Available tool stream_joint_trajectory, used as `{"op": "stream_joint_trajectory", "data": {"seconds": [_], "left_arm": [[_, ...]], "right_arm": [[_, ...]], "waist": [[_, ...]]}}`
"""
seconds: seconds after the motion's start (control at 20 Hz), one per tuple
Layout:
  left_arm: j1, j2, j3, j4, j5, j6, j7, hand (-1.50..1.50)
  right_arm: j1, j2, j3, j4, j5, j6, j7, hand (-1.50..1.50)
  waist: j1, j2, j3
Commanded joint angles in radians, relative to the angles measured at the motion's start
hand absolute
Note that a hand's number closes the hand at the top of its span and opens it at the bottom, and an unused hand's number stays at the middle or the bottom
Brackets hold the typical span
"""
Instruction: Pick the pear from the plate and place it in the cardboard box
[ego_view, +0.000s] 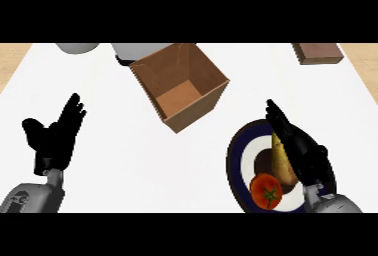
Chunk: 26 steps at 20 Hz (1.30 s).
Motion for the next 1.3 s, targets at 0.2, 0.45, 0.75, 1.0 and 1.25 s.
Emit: {"op": "stream_joint_trajectory", "data": {"seconds": [0.2,0.45,0.75,1.0,1.25], "left_arm": [[0.044,0.063,-0.058,-0.028,-0.140,0.004,-0.070,0.00],[0.102,0.066,-0.061,-0.050,-0.133,-0.011,-0.092,0.00],[0.116,0.057,-0.051,-0.095,-0.182,-0.011,-0.071,0.00],[0.157,0.077,-0.046,-0.146,-0.157,-0.019,-0.050,0.00],[0.140,0.051,-0.062,-0.115,-0.203,0.019,-0.067,0.00]], "right_arm": [[-0.151,0.004,-0.185,-0.150,-0.028,-0.045,-0.249,-1.50],[-0.047,0.042,-0.276,0.005,0.228,-0.396,-0.266,-1.50],[0.061,0.020,-0.315,0.024,0.169,-0.280,-0.532,-1.50],[0.128,-0.225,-0.249,-0.075,0.398,-0.220,-0.254,-1.50],[0.162,-0.421,-0.200,-0.150,0.478,-0.004,-0.041,-1.50]], "waist": [[0.024,0.000,-0.017],[0.031,0.007,-0.017],[0.028,0.006,-0.019],[0.026,0.000,-0.022],[0.020,0.002,-0.025]]}}
